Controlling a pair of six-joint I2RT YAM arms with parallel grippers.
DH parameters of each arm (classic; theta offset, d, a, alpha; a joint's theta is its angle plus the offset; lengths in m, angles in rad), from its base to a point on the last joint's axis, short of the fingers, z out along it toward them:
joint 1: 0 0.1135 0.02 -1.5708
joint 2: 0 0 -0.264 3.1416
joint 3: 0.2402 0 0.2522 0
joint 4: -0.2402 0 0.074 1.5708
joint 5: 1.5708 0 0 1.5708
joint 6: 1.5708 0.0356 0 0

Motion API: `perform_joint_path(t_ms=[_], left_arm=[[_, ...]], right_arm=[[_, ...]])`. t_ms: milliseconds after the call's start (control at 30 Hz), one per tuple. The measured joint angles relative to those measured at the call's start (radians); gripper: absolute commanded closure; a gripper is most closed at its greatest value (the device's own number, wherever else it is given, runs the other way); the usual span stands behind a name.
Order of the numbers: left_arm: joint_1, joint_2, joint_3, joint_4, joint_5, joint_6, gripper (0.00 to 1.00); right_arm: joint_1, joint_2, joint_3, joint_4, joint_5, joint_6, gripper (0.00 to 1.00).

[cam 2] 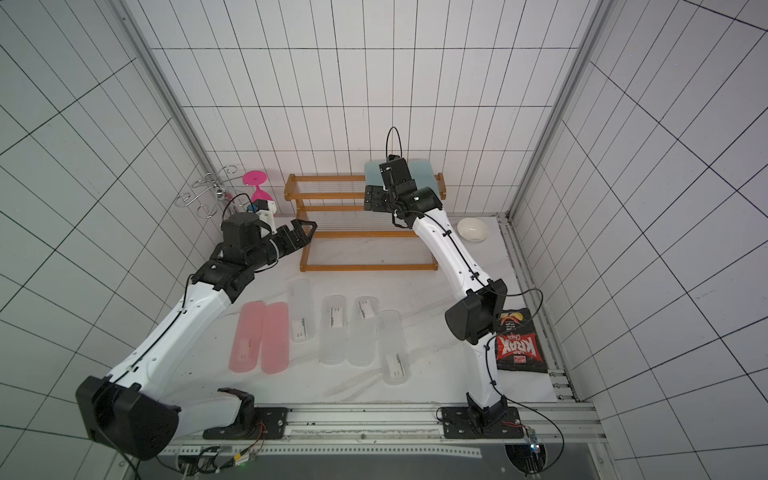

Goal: Place the pencil cases on the shelf according to color
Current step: Place the pencil case on the shelf.

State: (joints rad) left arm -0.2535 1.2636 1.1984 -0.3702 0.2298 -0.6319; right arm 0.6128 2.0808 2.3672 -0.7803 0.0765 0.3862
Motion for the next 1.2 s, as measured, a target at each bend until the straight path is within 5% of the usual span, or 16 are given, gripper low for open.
perform_joint_path(t_ms=[333, 533, 900, 1200], left_arm=[[0.0, -0.04, 0.0, -0.015, -0.012, -0.001, 0.02], [0.001, -0.038, 0.004, -0.064, -0.018, 0.015, 0.01], [-0.069, -0.064, -0.115, -0.131, -0.042, 0.021, 0.01], [-0.126, -0.139, -0.2, -0.192, -0.093, -0.023, 0.02]], right_arm=[[-0.011, -0.032, 0.002, 0.006, -0.011, 0.0, 0.08], [-0.011, -0.171, -0.04, 0.006, -0.036, -0.034, 0.13], [0.004, -0.761, -0.827, 0.083, -0.033, -0.056, 0.14], [0.098, -0.979, -1.364, 0.09, -0.038, 0.053, 0.11]])
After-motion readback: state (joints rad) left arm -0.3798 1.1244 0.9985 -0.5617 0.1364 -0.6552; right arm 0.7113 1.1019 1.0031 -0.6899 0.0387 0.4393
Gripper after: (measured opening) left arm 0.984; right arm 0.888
